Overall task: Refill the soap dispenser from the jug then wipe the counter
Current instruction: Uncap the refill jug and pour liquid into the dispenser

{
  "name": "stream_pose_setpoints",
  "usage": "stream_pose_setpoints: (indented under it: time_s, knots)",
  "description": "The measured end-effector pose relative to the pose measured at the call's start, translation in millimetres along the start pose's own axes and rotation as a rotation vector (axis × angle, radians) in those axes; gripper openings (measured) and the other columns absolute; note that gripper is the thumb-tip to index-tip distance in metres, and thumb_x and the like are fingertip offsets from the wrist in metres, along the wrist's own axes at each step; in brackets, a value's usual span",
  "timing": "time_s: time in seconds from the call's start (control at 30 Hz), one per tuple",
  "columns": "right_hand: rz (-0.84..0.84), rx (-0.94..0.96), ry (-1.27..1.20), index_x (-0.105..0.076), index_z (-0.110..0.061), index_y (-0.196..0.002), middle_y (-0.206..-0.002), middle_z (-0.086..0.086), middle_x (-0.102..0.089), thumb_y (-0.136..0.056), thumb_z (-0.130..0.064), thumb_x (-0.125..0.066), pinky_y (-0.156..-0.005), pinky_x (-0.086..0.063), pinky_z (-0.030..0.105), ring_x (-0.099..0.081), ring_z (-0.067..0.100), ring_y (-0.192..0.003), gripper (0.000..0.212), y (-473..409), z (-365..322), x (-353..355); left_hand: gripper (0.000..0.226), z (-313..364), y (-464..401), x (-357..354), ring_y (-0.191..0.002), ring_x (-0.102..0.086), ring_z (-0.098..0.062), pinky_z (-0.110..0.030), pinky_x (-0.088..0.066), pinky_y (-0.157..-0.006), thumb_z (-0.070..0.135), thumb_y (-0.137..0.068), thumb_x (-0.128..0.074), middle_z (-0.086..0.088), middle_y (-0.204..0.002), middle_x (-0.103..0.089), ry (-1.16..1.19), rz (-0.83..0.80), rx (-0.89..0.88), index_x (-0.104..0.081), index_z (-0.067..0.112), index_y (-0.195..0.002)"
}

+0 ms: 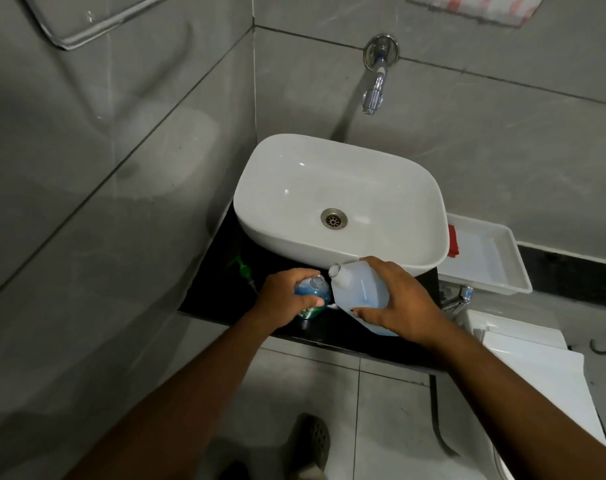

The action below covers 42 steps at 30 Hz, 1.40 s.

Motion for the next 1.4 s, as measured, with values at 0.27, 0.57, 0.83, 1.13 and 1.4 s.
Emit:
stream_pose_setpoints:
  time_s: [0.27,0.57,0.83,1.13,1.4]
  knots:
    - [-0.075,0.039,0.151,-0.037,-0.029,-0.14,-0.131,0.0,-0.052,-0.066,-0.041,-0.082,-0.092,-0.035,0.028,-0.046,0.014,-0.111,0.087,-7,-13,1,0.053,-1,0,3,-0.101,-0.067,-0.021,-0.043,-0.054,-0.093,0.01,-0.066,-0.084,-0.006,-0.111,-0.07,0.058,-0.039,0.01,-0.065,0.015,-0.116]
    - [-0.119,0.03,0.302,-0.033,-0.027,-0.143,-0.128,0.001,-0.053,-0.066,-0.043,-0.081,-0.091,-0.046,0.036,-0.05,0.021,-0.111,0.092,-14,-22,7,0.054,0,0,5,-0.103,-0.066,-0.022,-0.043,-0.053,-0.094,0.006,-0.067,-0.083,-0.007,-0.112,-0.07,0.104,-0.092,0.02,-0.065,0.014,-0.117]
    - [-0.13,0.047,0.423,-0.033,-0.028,-0.142,-0.12,0.002,-0.056,-0.065,-0.046,-0.08,-0.086,-0.05,0.04,-0.053,0.025,-0.104,0.092,-16,-30,11,0.057,4,0,7,-0.105,-0.065,-0.022,-0.042,-0.052,-0.096,0.005,-0.066,-0.084,-0.008,-0.114,-0.069,0.091,-0.102,0.019,-0.064,0.011,-0.119]
    - [-0.157,0.051,0.543,-0.032,-0.026,-0.144,-0.121,0.004,-0.056,-0.065,-0.044,-0.081,-0.086,-0.049,0.041,-0.053,0.027,-0.105,0.095,-19,-41,16,0.056,5,-1,8,-0.101,-0.067,-0.017,-0.038,-0.053,-0.094,0.006,-0.065,-0.085,-0.004,-0.111,-0.071,0.085,-0.112,0.014,-0.066,0.014,-0.118]
    - [-0.17,0.055,0.609,-0.031,-0.027,-0.144,-0.123,0.004,-0.055,-0.066,-0.044,-0.08,-0.086,-0.047,0.041,-0.053,0.027,-0.107,0.094,-22,-47,19,0.056,6,-1,9,-0.099,-0.068,-0.016,-0.035,-0.054,-0.093,0.005,-0.064,-0.085,-0.004,-0.108,-0.072,0.092,-0.116,0.01,-0.067,0.015,-0.116]
Point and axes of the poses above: each hand's wrist, its own y-axis away from the middle knuckle, its own x-axis out of the back of the hand, z = x × y, the point moved 2 cm from there along -y, towards the middle knuckle
